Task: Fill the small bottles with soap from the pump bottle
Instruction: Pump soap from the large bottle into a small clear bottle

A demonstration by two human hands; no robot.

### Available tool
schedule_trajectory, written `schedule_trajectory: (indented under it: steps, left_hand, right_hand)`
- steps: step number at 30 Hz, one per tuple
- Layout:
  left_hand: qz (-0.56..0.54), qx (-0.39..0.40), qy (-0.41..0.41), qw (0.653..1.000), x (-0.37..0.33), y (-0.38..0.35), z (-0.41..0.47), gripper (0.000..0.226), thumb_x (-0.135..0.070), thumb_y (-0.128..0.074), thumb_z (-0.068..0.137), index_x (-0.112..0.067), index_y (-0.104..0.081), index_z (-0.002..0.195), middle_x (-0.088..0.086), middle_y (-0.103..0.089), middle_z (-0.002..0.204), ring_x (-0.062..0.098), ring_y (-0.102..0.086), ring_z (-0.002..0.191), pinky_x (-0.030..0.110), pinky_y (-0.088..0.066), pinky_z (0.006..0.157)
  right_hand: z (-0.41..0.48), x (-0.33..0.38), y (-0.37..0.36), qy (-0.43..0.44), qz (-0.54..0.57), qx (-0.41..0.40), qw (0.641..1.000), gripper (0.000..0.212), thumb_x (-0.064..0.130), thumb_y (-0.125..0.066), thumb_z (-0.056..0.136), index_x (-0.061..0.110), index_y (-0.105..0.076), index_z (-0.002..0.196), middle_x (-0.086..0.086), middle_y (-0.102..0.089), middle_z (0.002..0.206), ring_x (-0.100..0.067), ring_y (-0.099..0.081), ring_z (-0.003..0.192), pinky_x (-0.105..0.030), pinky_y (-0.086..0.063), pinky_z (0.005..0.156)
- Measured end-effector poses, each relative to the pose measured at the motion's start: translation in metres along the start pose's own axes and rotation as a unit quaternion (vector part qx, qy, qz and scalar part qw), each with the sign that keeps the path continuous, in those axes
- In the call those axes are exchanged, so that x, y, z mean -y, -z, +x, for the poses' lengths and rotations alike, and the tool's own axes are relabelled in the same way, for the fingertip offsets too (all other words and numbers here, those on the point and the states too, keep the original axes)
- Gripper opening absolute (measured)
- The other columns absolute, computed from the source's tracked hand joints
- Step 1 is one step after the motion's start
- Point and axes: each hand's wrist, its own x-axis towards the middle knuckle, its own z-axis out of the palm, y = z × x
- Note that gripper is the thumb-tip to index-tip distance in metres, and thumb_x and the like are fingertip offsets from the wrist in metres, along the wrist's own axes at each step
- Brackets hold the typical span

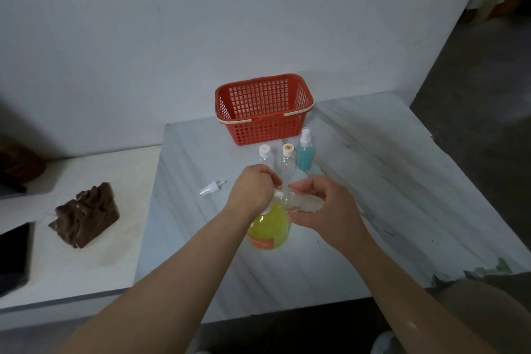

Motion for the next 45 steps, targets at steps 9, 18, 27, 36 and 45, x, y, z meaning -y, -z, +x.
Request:
schedule_trajectory:
  steps: [9, 18, 27, 36, 45]
  left_hand:
    - [-0.01, -0.008, 0.009, 1.0, -0.004, 0.002, -0.006, 0.038, 0.005, -0.034, 0.085, -0.014, -0.062, 0.066, 0.004, -0.064, 0.083, 0.019, -0.058, 0.084, 0.034, -0.048, 0.088]
    - [-0.084, -0.003, -0.01, 0.996, -0.009, 0.005, -0.01, 0.029, 0.006, -0.044, 0.082, -0.012, -0.063, 0.07, 0.005, -0.063, 0.072, 0.021, -0.059, 0.079, 0.037, -0.05, 0.084]
    - [-0.053, -0.021, 0.0, 0.998, -0.004, 0.001, -0.004, 0.029, -0.002, -0.043, 0.085, -0.014, -0.065, 0.068, 0.005, -0.068, 0.078, 0.022, -0.062, 0.082, 0.038, -0.051, 0.087]
    - [-0.052, -0.021, 0.002, 0.998, -0.001, -0.003, -0.004, 0.038, 0.009, -0.031, 0.079, -0.009, -0.064, 0.073, 0.006, -0.065, 0.076, 0.02, -0.059, 0.077, 0.036, -0.05, 0.082]
    - [-0.061, -0.032, 0.008, 0.998, -0.004, -0.003, -0.007, 0.037, 0.007, -0.032, 0.083, -0.009, -0.064, 0.072, 0.005, -0.064, 0.074, 0.018, -0.059, 0.075, 0.034, -0.049, 0.081]
  right_hand:
    - [-0.005, 0.004, 0.002, 0.004, -0.004, -0.004, 1.0, 0.045, 0.01, -0.085, 0.058, 0.04, -0.061, 0.08, 0.015, -0.066, 0.089, 0.001, -0.061, 0.086, -0.015, -0.046, 0.075]
    - [-0.008, 0.006, 0.004, 0.004, 0.003, -0.008, 1.0, 0.043, 0.009, -0.084, 0.058, 0.036, -0.063, 0.084, 0.014, -0.066, 0.088, -0.001, -0.061, 0.087, -0.02, -0.048, 0.079]
    - [-0.005, 0.003, 0.003, -0.001, 0.014, -0.002, 1.0, 0.045, 0.01, -0.086, 0.057, 0.036, -0.064, 0.086, 0.011, -0.067, 0.091, -0.004, -0.063, 0.087, -0.021, -0.049, 0.079]
    - [-0.001, -0.003, 0.0, -0.004, 0.009, -0.005, 1.0, 0.045, 0.009, -0.084, 0.058, 0.041, -0.062, 0.081, 0.012, -0.066, 0.092, 0.0, -0.061, 0.088, -0.019, -0.047, 0.079]
    - [-0.009, 0.006, 0.003, -0.006, -0.002, -0.001, 1.0, 0.043, 0.011, -0.083, 0.061, 0.037, -0.062, 0.088, 0.015, -0.063, 0.092, 0.004, -0.058, 0.087, -0.01, -0.041, 0.072]
